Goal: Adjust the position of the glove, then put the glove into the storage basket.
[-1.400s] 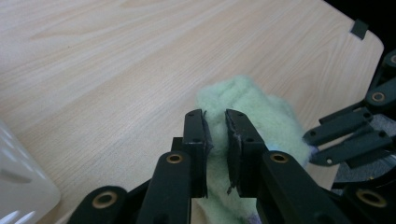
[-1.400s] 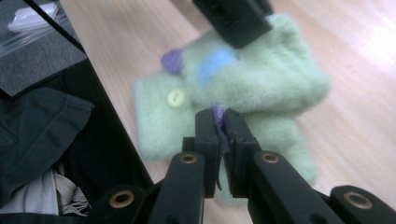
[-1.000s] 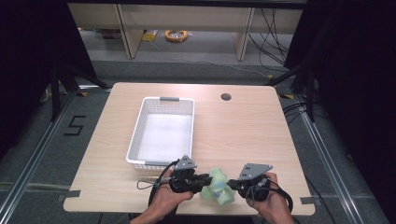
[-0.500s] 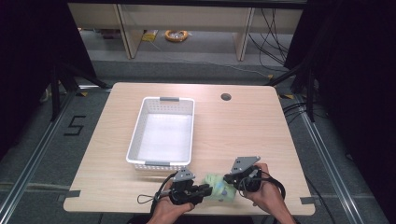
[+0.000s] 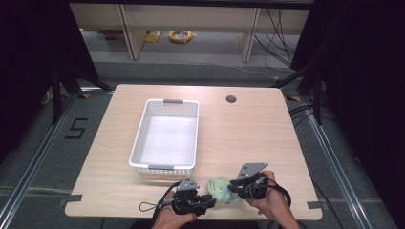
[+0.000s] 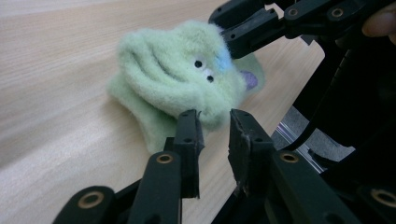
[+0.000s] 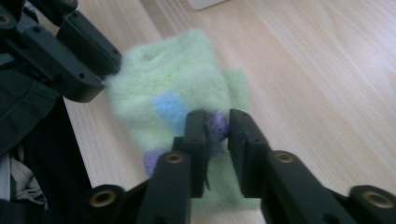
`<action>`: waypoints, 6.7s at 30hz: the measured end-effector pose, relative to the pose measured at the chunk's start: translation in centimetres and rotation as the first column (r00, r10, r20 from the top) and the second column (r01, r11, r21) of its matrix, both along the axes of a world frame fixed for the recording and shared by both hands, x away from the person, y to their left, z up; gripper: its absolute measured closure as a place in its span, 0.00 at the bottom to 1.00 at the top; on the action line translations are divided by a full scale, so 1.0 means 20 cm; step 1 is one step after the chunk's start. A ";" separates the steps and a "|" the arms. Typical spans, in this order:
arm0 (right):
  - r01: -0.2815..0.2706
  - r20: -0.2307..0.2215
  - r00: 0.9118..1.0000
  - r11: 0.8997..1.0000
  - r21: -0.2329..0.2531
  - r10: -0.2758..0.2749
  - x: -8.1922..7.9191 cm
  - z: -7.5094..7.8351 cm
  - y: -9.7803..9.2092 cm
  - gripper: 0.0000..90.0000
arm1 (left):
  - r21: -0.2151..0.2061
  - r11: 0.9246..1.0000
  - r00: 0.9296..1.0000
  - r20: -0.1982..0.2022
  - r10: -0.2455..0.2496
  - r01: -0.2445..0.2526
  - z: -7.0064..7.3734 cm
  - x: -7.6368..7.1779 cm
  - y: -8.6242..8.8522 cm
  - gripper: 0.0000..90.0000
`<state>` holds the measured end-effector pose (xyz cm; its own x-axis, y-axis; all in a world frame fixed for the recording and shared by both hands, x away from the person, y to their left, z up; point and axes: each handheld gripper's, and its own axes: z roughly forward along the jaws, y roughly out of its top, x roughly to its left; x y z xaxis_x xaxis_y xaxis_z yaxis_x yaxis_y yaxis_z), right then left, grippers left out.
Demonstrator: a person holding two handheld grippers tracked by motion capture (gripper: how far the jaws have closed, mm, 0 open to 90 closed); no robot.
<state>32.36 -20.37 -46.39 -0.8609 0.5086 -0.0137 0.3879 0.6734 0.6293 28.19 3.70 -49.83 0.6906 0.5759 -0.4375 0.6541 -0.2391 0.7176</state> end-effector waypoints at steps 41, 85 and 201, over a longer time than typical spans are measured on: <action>0.373 -0.258 0.916 0.890 0.261 -0.308 -0.11 -0.08 -0.22 0.52 | 0.055 0.994 0.991 -0.084 0.102 -0.097 0.02 0.19 0.00 0.51; 0.307 -0.299 0.928 0.912 0.273 -0.223 -0.06 -0.18 -0.17 0.84 | 0.035 0.999 0.995 -0.097 -0.024 0.028 -0.04 0.17 -0.03 0.85; 0.175 -0.330 0.931 0.984 0.032 -0.155 0.64 0.07 0.82 0.76 | 0.299 0.944 0.963 -0.183 0.198 -0.137 0.20 0.74 0.75 0.78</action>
<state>45.16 -3.97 -45.07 -0.7171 0.6348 0.2877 0.6803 0.5478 0.4869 43.01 18.70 -45.83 0.4847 0.7953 -0.3642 0.8291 -0.2850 0.4810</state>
